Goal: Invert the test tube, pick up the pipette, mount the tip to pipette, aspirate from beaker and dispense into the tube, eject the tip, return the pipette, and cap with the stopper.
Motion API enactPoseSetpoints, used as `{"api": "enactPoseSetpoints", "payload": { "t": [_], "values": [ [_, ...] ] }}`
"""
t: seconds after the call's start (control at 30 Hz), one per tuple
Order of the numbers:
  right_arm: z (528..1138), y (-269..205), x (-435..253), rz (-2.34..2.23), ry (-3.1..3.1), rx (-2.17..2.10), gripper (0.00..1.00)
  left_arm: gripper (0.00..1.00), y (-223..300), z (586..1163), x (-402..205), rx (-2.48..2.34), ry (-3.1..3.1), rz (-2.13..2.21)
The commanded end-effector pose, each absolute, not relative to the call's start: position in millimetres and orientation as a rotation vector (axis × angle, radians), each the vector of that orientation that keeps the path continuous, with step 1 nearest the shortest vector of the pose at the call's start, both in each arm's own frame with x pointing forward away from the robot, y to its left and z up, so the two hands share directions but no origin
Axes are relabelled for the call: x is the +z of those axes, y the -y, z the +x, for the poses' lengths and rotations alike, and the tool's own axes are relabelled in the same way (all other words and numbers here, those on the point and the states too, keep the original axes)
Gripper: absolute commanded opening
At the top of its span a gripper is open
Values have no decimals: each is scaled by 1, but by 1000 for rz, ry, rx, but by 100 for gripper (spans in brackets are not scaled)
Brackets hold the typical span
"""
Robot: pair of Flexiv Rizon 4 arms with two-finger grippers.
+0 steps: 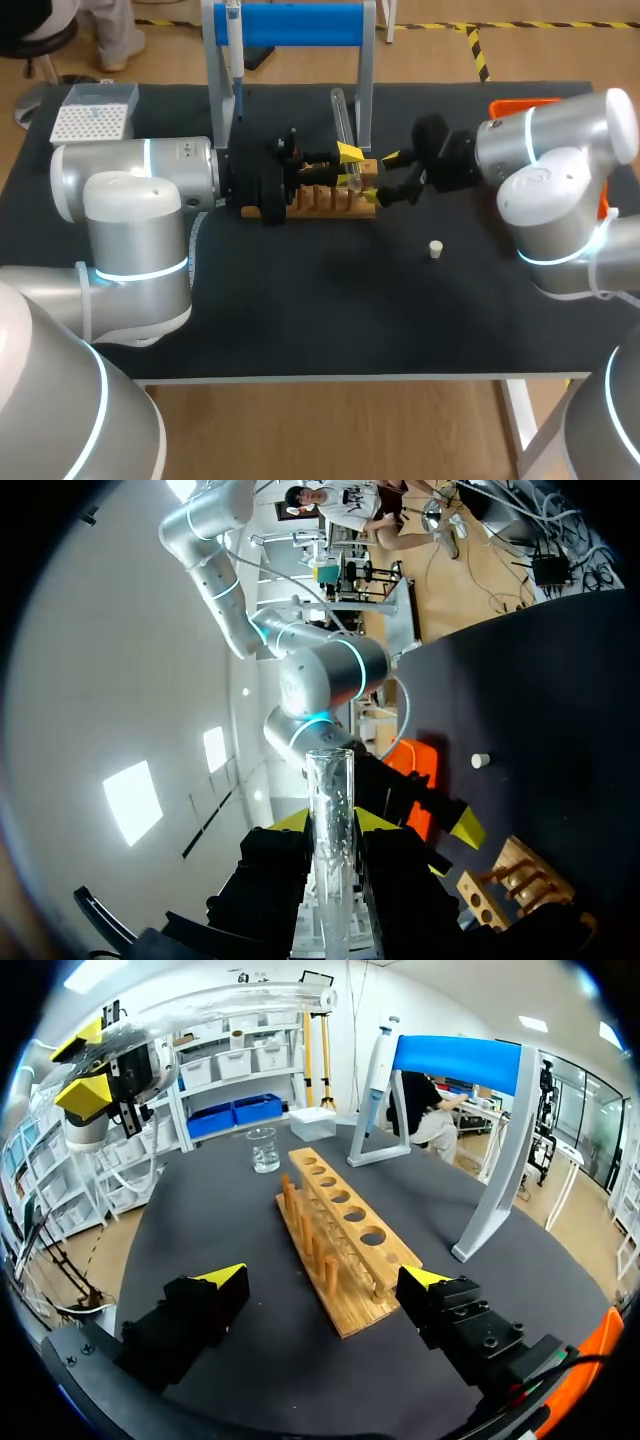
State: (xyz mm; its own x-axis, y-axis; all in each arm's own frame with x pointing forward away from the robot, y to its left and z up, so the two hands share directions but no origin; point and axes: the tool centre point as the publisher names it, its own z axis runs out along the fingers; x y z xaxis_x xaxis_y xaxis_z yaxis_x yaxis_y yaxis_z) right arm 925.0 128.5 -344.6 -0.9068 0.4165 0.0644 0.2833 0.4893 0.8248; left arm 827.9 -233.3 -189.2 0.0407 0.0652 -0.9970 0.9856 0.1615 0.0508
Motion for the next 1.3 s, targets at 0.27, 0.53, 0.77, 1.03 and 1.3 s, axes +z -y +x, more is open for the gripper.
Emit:
{"api": "enactPoseSetpoints", "payload": {
  "t": [0.27,0.53,0.77,1.03,1.3],
  "values": [
    [924,-128,-345,611,-2583,1390,100,0,234,827,-190,-1020,-1292,1150],
    [924,-128,-345,611,-2583,1390,100,0,234,827,-190,-1020,-1292,1150],
    [924,-128,-345,611,-2583,1390,100,0,231,839,-178,-1097,-1392,1118],
    [924,-128,-345,611,-2583,1390,100,0,232,860,-164,-1342,-1537,1064],
    [924,-128,-345,611,-2583,1390,100,0,229,873,-163,-1533,-1748,926]
  ]
}}
